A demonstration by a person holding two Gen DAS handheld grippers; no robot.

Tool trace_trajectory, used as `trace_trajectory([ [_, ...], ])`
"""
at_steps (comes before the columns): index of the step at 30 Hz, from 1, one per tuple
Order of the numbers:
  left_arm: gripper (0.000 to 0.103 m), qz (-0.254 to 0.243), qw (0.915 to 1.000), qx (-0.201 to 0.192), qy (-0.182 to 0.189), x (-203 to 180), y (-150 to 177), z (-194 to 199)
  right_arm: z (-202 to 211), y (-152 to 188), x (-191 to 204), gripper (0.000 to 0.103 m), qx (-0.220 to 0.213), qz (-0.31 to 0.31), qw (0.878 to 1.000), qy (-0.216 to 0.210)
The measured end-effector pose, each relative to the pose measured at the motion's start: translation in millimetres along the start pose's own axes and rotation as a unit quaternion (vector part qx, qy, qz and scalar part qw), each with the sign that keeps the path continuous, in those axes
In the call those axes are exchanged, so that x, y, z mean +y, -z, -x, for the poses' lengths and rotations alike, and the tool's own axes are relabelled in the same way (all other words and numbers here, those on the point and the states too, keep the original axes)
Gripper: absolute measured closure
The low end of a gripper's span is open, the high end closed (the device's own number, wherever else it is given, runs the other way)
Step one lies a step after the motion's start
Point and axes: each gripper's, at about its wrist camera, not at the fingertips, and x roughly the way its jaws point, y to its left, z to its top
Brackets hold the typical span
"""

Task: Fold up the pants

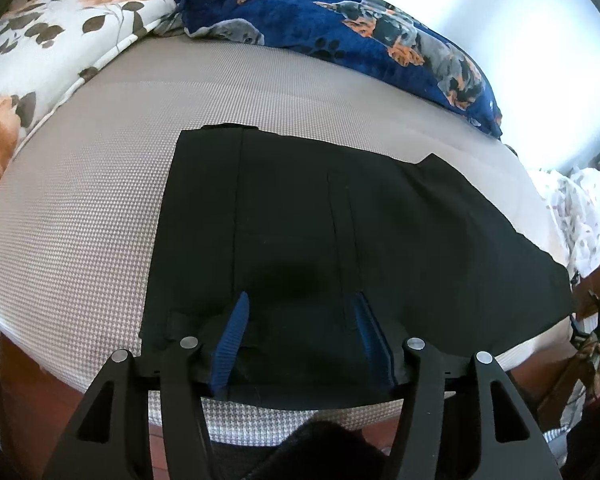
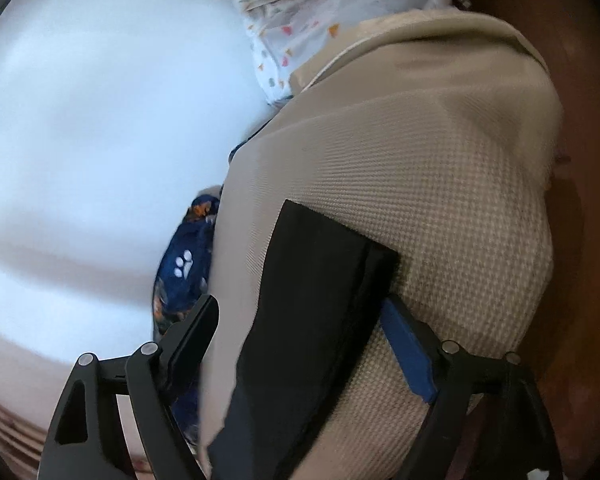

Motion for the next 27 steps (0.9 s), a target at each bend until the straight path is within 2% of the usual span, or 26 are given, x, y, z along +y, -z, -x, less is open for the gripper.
trace_trajectory([
  [3, 0.044, 0.001, 1.0, 0.001, 0.003, 1, 0, -1, -5, -1, 10, 0.025, -0.001, 0.025, 0.999, 0.028],
  [5, 0.043, 0.001, 1.0, 0.001, 0.003, 1, 0, -1, -11, -3, 9, 0.022, 0.002, 0.014, 1.0, 0.013],
  [8, 0.043, -0.003, 1.0, 0.003, 0.001, 1, -1, -2, -25, -3, 4, 0.022, 0.044, -0.007, 0.998, -0.042],
  [10, 0.042, -0.002, 1.0, 0.004, 0.002, 0, -1, -1, -27, -1, 5, 0.022, 0.046, 0.006, 0.998, -0.048],
  [14, 0.041, -0.003, 1.0, 0.003, 0.002, -1, -1, -2, -30, -1, 5, 0.041, 0.039, 0.025, 0.999, -0.028],
  [18, 0.039, -0.009, 1.0, 0.003, -0.001, -4, 0, -3, -40, 0, 11, 0.048, 0.059, 0.033, 0.997, -0.03],
  [19, 0.038, -0.01, 0.9999, 0.003, -0.001, -5, 0, -3, -43, 2, 14, 0.062, 0.065, 0.045, 0.997, -0.013],
  [20, 0.038, -0.01, 0.9999, 0.003, -0.001, -5, 0, -3, -48, 4, 14, 0.082, 0.071, 0.056, 0.996, 0.01],
  [21, 0.038, -0.01, 0.9999, 0.003, -0.001, -6, -1, -3, -48, 5, 10, 0.086, 0.071, 0.05, 0.996, 0.012],
  [24, 0.038, -0.006, 1.0, 0.004, 0.003, -5, -1, -2, -40, 7, -10, 0.089, 0.06, -0.002, 0.998, -0.033],
  [27, 0.038, 0.004, 0.9999, 0.006, 0.01, -1, -2, -3, -33, 8, -23, 0.078, 0.051, -0.047, 0.994, -0.079],
])
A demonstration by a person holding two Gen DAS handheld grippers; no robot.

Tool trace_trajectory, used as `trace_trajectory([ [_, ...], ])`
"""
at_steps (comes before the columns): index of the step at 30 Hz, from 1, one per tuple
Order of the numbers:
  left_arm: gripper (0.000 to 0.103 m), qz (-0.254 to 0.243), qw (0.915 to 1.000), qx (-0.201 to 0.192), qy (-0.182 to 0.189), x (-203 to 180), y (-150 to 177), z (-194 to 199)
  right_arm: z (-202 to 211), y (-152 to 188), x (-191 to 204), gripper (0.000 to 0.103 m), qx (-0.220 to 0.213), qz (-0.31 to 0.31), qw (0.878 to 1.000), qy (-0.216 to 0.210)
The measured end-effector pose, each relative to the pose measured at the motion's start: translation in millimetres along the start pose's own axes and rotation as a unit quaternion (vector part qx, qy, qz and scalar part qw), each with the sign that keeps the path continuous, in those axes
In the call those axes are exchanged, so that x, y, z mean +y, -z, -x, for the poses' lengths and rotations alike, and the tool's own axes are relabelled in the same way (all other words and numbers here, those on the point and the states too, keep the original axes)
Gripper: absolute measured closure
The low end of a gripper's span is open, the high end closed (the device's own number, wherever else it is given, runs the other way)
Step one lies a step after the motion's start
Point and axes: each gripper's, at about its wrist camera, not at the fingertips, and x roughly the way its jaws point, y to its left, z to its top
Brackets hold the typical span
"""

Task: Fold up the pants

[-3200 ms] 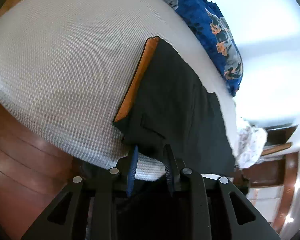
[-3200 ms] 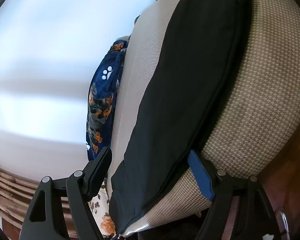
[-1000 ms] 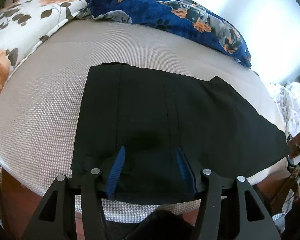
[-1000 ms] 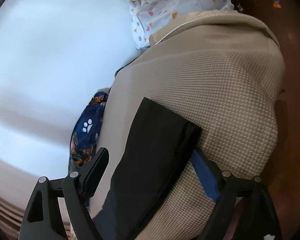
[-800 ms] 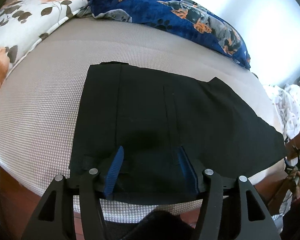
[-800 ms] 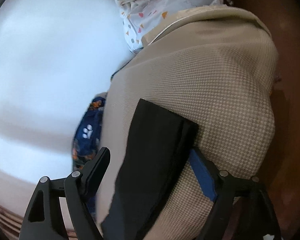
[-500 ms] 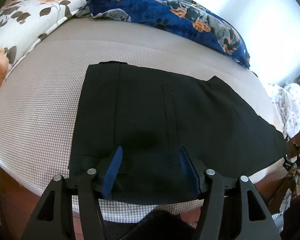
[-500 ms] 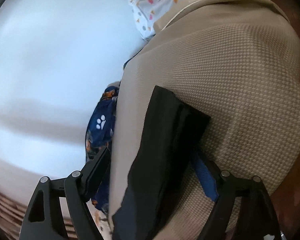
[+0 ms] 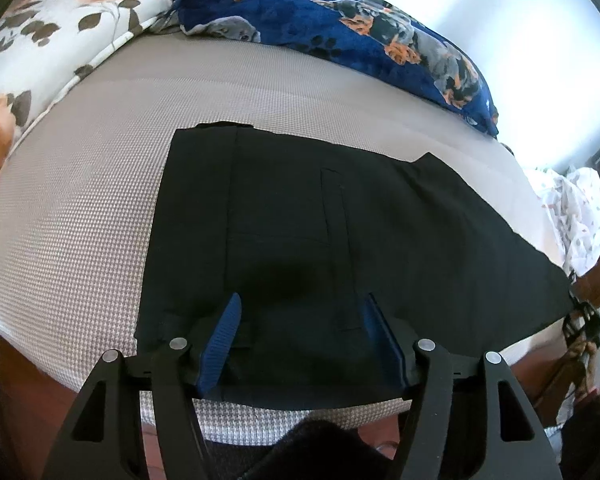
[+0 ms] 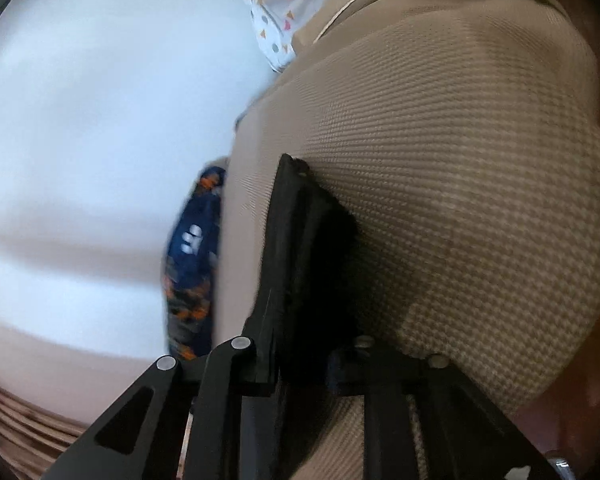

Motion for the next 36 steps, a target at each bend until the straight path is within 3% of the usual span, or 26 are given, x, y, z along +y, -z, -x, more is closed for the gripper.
trace_trajectory([
  [2, 0.038, 0.005, 1.0, -0.001, 0.004, 3, 0, 0, 7, -2, -3, 0.059, -0.013, -0.027, 0.999, -0.032],
  [5, 0.038, 0.007, 1.0, -0.001, 0.006, 3, 0, 1, 15, -3, 10, 0.037, -0.017, -0.016, 0.997, -0.071],
  [6, 0.038, 0.007, 1.0, -0.001, 0.006, 3, 0, 1, 16, -4, 14, 0.034, -0.016, -0.009, 0.998, -0.06],
  [7, 0.038, 0.007, 1.0, -0.001, 0.006, 3, 0, 1, 14, -5, 19, 0.03, -0.012, 0.006, 1.0, -0.02],
  [9, 0.038, 0.006, 1.0, -0.002, 0.006, 4, 0, 1, 9, -6, 22, 0.031, -0.004, 0.027, 0.999, 0.019],
  [19, 0.037, 0.003, 0.9999, -0.014, 0.003, 2, -3, 5, -18, -6, 43, 0.031, 0.016, 0.079, 0.996, 0.049],
  [21, 0.037, -0.002, 0.9996, -0.026, 0.003, -1, -5, 9, -27, -6, 48, 0.048, 0.028, 0.104, 0.99, 0.086],
  [22, 0.037, -0.004, 0.9996, -0.027, 0.002, -3, -6, 9, -30, -3, 46, 0.082, 0.041, 0.11, 0.987, 0.109],
  [23, 0.037, -0.006, 0.9996, -0.026, 0.001, -5, -8, 9, -35, -2, 39, 0.096, 0.052, 0.105, 0.985, 0.126],
  [28, 0.037, -0.025, 0.9987, -0.038, -0.024, -20, -14, 7, -30, 2, 34, 0.099, 0.039, 0.107, 0.986, 0.12],
  [36, 0.037, -0.027, 0.9946, -0.059, -0.081, -22, -12, 6, -38, 18, 69, 0.097, 0.026, 0.173, 0.971, 0.166],
])
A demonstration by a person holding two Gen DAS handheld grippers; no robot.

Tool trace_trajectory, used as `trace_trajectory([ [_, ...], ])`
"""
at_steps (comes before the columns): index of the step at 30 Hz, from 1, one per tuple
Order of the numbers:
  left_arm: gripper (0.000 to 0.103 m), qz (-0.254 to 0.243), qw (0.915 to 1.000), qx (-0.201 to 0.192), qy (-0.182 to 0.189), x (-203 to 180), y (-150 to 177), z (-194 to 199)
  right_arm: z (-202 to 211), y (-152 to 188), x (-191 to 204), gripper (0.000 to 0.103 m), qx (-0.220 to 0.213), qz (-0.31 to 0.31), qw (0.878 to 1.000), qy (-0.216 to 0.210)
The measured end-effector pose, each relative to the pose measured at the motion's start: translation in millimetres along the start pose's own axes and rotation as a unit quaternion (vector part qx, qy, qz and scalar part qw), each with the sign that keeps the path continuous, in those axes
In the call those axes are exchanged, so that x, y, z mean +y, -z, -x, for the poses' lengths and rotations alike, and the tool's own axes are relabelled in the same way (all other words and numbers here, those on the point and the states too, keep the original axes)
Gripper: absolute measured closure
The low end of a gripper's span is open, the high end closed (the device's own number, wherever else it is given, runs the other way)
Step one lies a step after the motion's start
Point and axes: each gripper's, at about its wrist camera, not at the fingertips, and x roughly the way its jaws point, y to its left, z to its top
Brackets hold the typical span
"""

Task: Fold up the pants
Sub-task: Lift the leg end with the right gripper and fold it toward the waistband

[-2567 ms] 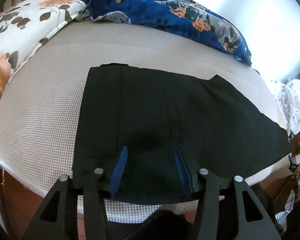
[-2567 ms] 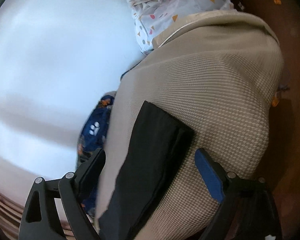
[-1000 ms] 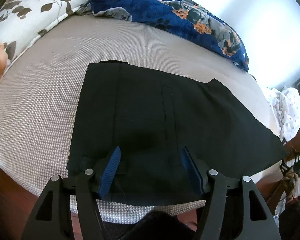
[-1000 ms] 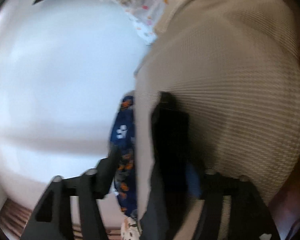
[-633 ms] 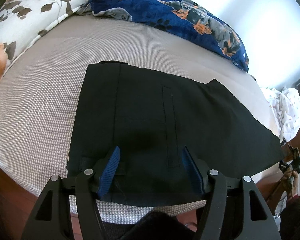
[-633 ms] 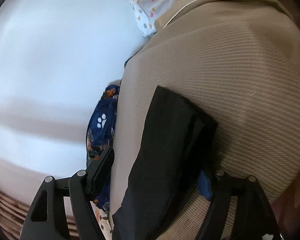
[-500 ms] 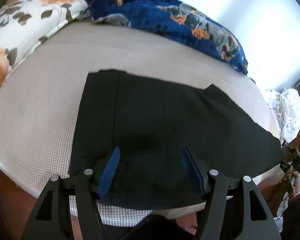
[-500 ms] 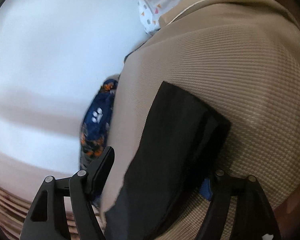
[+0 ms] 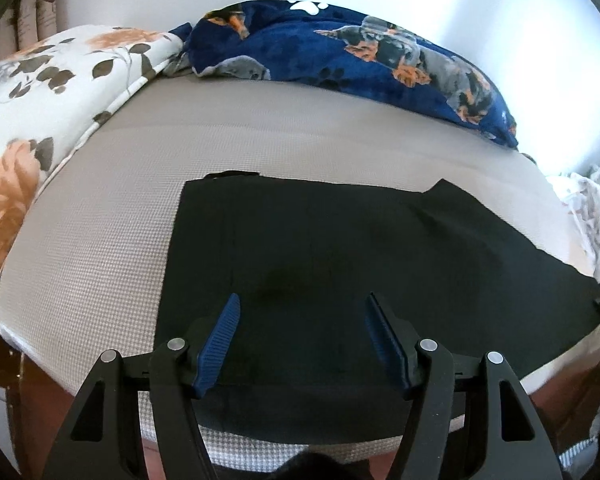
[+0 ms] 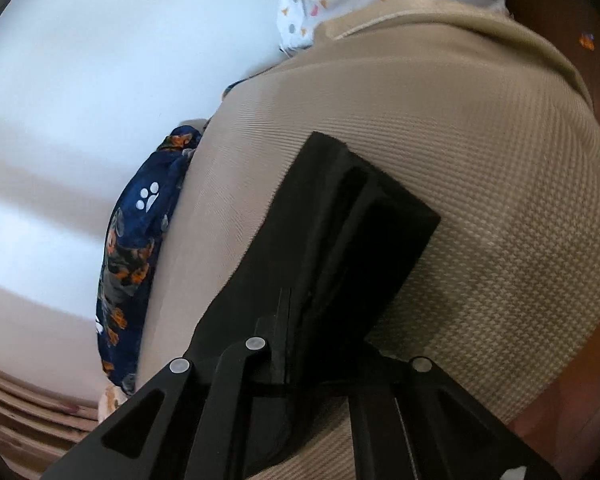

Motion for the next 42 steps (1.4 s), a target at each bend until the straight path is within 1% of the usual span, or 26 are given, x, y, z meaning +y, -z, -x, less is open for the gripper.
trace_trajectory([
  [3, 0.037, -0.011, 0.9994, -0.016, -0.03, -1, 0, 3, 2, 4, 17, 0.096, -0.003, 0.03, 1.0, 0.009],
  [6, 0.037, -0.022, 0.9986, -0.024, -0.041, -4, 0, 6, 2, 9, 32, 0.096, -0.002, 0.047, 0.999, 0.006],
  [8, 0.037, -0.023, 0.9985, -0.026, -0.042, -5, -1, 7, 3, 14, 41, 0.095, 0.0, 0.051, 0.999, 0.001],
  [16, 0.033, -0.046, 0.9959, -0.02, -0.075, -12, 2, 3, 0, 42, 72, 0.095, 0.016, 0.082, 0.996, -0.015],
  [23, 0.027, -0.065, 0.9936, -0.022, -0.089, -19, 4, 4, -21, 79, 101, 0.095, 0.052, 0.11, 0.992, -0.033],
  [30, 0.024, -0.075, 0.9919, -0.011, -0.102, -24, 4, 3, -43, 113, 118, 0.095, 0.089, 0.133, 0.987, -0.034],
  [37, 0.023, -0.087, 0.9903, 0.002, -0.109, -30, 7, -2, -43, 122, 120, 0.095, 0.094, 0.14, 0.985, -0.035],
  [42, 0.023, -0.102, 0.9886, 0.01, -0.111, -35, 9, -5, -44, 129, 129, 0.095, 0.094, 0.161, 0.982, -0.028],
])
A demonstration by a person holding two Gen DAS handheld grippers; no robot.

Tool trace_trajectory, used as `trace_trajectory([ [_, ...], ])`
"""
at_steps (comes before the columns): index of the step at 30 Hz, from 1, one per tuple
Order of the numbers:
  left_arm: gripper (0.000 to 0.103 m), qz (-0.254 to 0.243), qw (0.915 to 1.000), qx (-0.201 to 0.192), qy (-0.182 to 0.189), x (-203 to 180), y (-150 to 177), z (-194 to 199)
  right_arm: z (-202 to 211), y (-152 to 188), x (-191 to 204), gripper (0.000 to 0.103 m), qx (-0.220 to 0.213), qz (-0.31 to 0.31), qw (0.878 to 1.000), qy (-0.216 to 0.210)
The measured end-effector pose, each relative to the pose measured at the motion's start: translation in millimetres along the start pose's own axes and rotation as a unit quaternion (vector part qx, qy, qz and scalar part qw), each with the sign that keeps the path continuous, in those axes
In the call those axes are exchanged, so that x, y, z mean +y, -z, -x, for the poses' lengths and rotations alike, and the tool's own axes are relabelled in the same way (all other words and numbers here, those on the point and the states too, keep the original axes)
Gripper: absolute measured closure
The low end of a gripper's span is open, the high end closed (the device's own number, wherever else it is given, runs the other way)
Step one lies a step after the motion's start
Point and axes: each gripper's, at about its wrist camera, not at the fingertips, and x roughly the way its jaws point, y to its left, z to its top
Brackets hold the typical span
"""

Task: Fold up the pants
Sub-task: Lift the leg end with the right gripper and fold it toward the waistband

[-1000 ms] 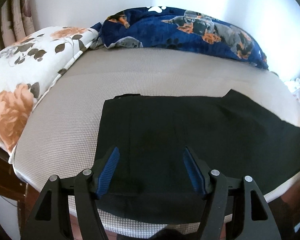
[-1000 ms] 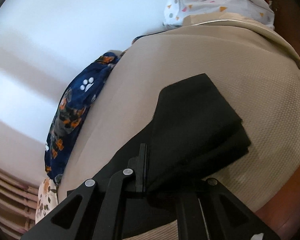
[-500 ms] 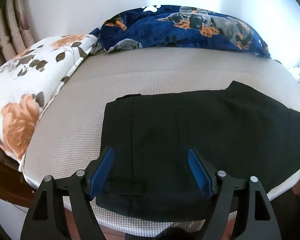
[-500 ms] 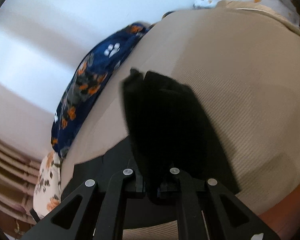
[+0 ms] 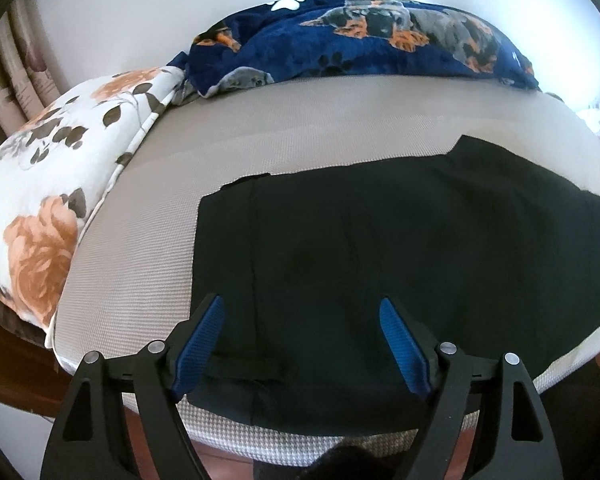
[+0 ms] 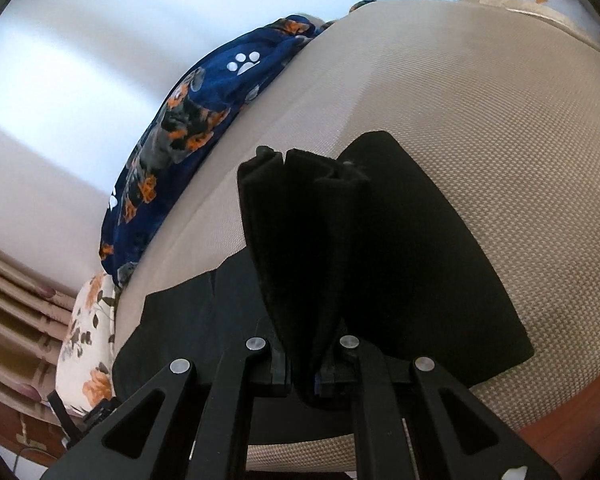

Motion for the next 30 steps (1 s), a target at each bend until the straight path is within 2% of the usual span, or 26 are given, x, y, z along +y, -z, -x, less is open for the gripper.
trace_trajectory([
  [19, 0.022, -0.028, 0.9994, 0.021, 0.006, -12, 4, -7, -26, 30, 58, 0.095, 0.024, 0.101, 0.994, 0.017],
  [30, 0.022, -0.035, 0.9988, 0.034, 0.008, -16, 5, -12, -36, 44, 73, 0.094, 0.038, 0.114, 0.993, 0.007],
])
